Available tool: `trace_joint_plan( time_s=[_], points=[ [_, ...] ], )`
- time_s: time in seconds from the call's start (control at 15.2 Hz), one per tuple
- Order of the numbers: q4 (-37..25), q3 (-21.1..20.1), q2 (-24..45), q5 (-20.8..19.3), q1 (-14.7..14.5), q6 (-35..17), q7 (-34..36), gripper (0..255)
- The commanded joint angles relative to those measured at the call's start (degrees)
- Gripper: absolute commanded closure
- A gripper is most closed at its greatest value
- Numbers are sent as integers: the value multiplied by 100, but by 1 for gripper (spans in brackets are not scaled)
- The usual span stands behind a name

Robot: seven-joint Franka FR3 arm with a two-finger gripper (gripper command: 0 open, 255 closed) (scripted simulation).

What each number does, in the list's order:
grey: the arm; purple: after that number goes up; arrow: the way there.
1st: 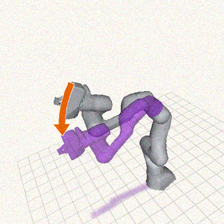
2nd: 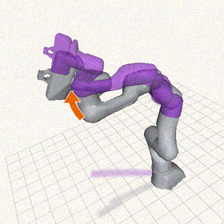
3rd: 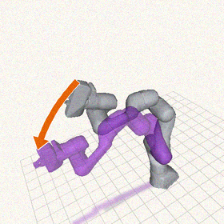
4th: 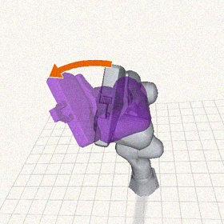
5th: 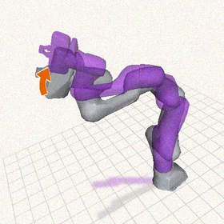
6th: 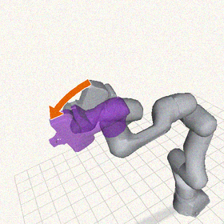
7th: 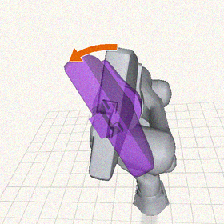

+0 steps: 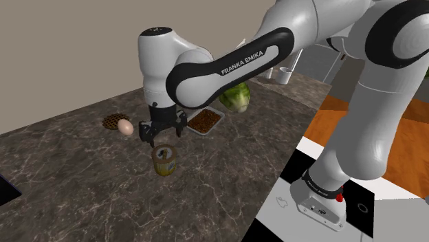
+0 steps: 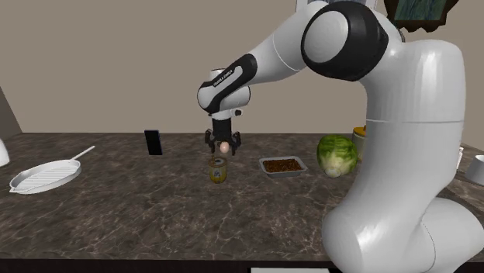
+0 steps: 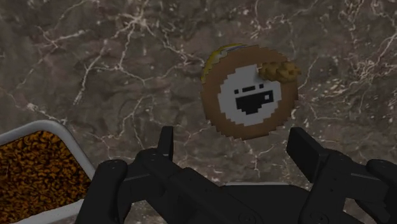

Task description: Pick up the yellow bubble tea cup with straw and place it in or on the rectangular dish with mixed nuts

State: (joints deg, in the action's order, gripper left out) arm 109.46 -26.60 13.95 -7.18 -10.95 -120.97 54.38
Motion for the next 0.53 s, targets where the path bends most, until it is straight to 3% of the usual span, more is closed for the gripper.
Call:
trace_joint_plan(
  time_s=[0.0, 0.46],
  points=[
    [-406, 24, 406, -213, -159, 21, 274, 0],
    [-186, 99, 663, -367, -212, -430, 373, 0]
  ],
)
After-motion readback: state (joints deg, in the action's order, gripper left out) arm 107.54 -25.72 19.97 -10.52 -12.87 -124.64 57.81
